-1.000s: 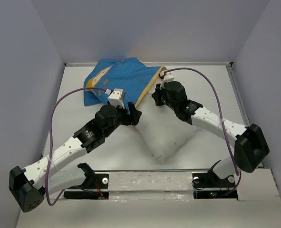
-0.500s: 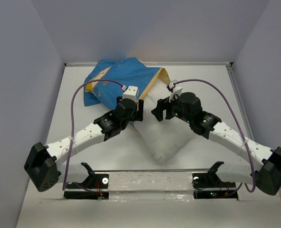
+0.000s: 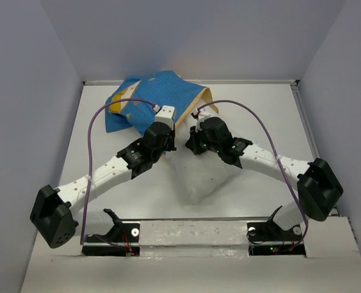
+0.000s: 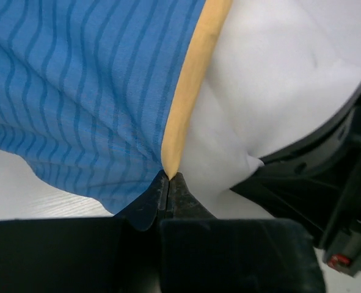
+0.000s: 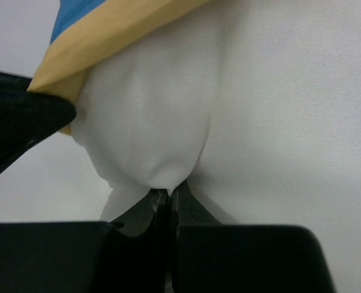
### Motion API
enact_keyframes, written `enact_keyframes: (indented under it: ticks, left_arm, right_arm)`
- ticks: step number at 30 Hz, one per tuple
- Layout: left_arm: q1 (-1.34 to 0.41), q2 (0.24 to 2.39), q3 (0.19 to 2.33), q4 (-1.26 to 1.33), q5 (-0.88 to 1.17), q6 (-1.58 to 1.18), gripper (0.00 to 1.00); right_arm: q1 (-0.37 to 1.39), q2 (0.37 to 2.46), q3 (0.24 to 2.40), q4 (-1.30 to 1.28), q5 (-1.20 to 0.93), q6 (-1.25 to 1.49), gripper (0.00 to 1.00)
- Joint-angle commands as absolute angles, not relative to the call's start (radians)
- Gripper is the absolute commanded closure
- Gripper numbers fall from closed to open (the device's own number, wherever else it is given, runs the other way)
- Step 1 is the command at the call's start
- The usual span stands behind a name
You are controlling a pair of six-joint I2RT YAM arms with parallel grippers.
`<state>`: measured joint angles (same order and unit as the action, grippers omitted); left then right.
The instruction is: Put the pillow into the pillowcase
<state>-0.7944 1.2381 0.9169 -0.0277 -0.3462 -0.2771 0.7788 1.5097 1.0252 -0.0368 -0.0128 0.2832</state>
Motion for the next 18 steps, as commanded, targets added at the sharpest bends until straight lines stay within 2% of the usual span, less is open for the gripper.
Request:
enact_keyframes:
  ticks: [1,7,13,15,18]
  left_arm:
    - [-0.804,1.134,0.943,0.051,-0.119,-0.293,1.00]
    - [-0.804,1.085,0.968,0.009,0.023,-0.284,1.00]
    - [-0.836,1.118,1.074,0.076,0.358,-0.354,1.00]
    - [-0.873,1.201,1.201,0.059,0.428,-0.348,1.00]
    - [-0.902,1.241,1.324,-0.024,0.397,-0.299,1.00]
  right_arm:
    - [0.779,1.462,1.095,0.119,0.113,0.348,1.00]
    - [0.779,1.385,1.091,0.133,0.261,0.327,1.00]
    - [0.779,1.339,1.119,0.261,0.368,0.395,1.00]
    - [0.779,1.370,1.179,0.256,0.509,0.391,1.00]
    - [0.779,1.341,1.218,0.288,0.644,0.387,1.00]
